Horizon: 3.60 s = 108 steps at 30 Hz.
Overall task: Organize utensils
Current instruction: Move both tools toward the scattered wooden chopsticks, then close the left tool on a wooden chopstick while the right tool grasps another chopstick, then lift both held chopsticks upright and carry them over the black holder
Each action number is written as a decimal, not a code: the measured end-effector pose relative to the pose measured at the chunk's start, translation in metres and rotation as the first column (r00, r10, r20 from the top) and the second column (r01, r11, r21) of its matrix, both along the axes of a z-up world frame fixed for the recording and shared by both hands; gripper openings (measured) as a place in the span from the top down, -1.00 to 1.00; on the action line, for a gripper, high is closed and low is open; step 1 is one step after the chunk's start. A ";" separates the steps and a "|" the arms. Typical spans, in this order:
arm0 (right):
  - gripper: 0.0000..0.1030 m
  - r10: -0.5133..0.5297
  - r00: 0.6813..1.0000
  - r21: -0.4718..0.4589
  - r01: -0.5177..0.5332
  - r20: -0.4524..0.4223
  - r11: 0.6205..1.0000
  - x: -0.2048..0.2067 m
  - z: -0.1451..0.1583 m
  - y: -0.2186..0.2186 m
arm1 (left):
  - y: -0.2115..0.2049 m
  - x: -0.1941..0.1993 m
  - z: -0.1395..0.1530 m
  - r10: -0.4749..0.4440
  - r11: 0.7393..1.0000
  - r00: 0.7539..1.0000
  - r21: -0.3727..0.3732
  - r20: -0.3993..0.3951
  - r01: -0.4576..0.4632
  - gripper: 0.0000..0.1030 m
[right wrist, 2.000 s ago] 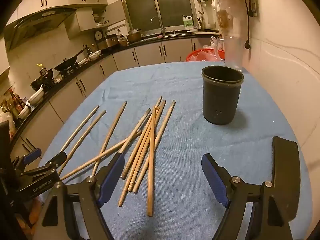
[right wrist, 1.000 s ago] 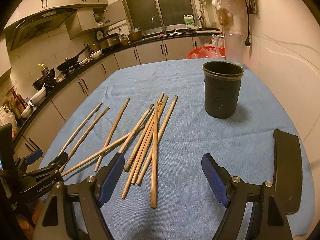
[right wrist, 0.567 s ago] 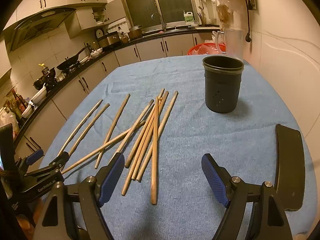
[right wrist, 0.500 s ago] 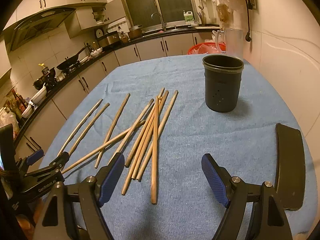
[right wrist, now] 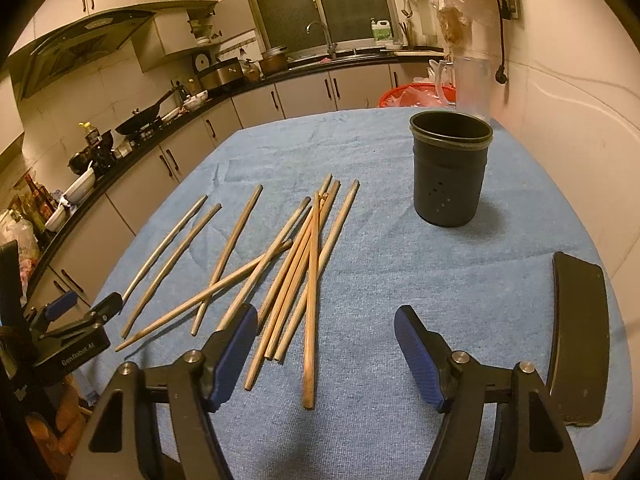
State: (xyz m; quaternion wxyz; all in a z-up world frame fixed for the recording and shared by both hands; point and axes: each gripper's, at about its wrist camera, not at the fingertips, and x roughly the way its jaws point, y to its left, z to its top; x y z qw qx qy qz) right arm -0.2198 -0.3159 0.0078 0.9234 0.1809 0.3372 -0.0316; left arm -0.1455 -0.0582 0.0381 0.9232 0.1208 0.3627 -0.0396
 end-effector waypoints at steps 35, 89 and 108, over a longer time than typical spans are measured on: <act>0.66 0.198 0.925 0.138 -0.161 -0.323 0.977 0.191 -0.018 -0.032 | -0.025 0.126 -0.001 -0.238 0.970 0.903 -0.139 -0.357 0.200 -0.10; 0.87 0.066 0.982 0.042 -0.074 0.179 0.996 0.049 0.089 -0.030 | -0.057 0.066 0.124 -0.223 0.964 0.974 -0.140 0.045 0.227 0.86; 0.87 0.031 0.977 0.040 -0.041 0.210 0.998 0.035 0.097 -0.037 | -0.074 0.106 0.096 -0.285 0.954 0.951 -0.134 -0.124 0.268 0.56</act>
